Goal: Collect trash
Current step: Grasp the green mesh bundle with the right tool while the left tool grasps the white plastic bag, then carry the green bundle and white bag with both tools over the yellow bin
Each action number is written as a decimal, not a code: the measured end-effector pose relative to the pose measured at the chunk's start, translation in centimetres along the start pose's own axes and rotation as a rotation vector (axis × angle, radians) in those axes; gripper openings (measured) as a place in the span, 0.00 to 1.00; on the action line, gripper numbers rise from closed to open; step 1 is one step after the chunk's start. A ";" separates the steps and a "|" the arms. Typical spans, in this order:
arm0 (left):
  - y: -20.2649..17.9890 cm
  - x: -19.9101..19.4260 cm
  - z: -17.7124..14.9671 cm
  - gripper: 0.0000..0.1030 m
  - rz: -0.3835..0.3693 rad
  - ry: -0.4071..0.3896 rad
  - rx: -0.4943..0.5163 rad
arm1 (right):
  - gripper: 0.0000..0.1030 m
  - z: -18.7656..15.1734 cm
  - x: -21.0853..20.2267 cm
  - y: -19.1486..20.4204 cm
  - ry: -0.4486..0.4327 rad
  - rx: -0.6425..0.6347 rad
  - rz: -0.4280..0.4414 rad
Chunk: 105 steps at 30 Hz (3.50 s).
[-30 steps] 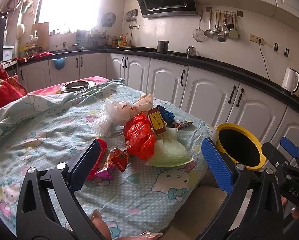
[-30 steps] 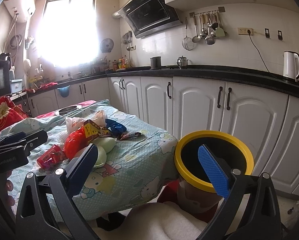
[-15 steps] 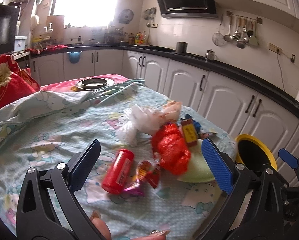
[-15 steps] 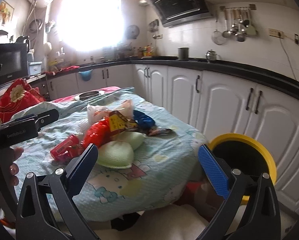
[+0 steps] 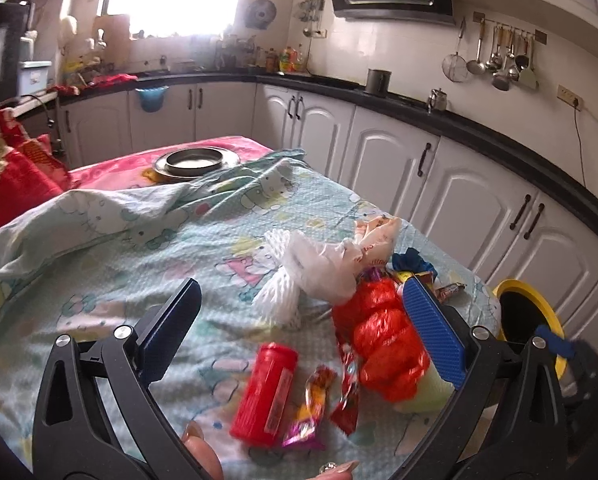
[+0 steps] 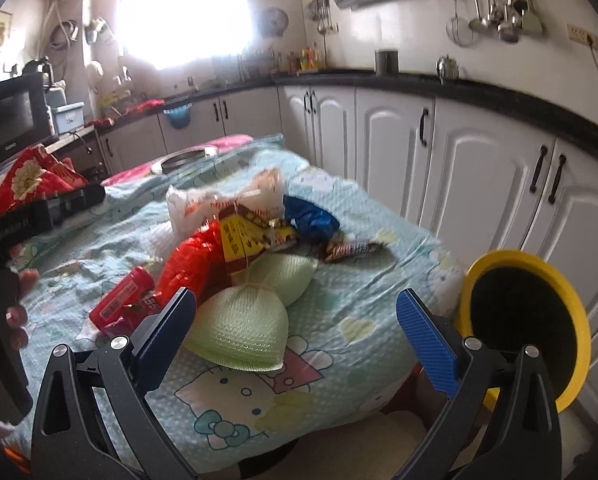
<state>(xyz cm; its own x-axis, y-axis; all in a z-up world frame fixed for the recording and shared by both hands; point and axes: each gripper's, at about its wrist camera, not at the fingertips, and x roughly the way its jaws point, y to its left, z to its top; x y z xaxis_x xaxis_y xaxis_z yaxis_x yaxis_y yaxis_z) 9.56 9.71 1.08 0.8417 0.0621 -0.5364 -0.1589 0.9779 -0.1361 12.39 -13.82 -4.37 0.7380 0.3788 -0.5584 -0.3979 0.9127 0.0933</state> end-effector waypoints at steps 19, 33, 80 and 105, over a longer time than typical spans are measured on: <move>0.6 12.3 3.2 0.90 -0.165 0.260 0.009 | 0.72 -1.5 6.7 0.1 0.242 0.117 0.174; 0.9 13.6 2.4 0.53 -0.224 0.327 -0.029 | 0.40 -2.4 5.4 -0.5 0.262 0.157 0.283; -13.3 6.1 4.2 0.11 -0.319 0.114 0.148 | 0.29 0.5 -7.2 -14.8 -0.100 0.303 -0.055; -26.7 9.9 -2.1 0.11 -0.354 0.252 0.362 | 0.29 -4.9 -10.0 -24.4 -0.088 0.424 -0.265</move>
<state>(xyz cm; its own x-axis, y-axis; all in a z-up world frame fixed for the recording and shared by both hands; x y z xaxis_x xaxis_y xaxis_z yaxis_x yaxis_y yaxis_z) 21.06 -16.20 -2.35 0.6550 -0.2885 -0.6983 0.3351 0.9393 -0.0738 12.11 -40.66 -5.13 0.8341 0.1208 -0.5382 0.0520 0.9541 0.2948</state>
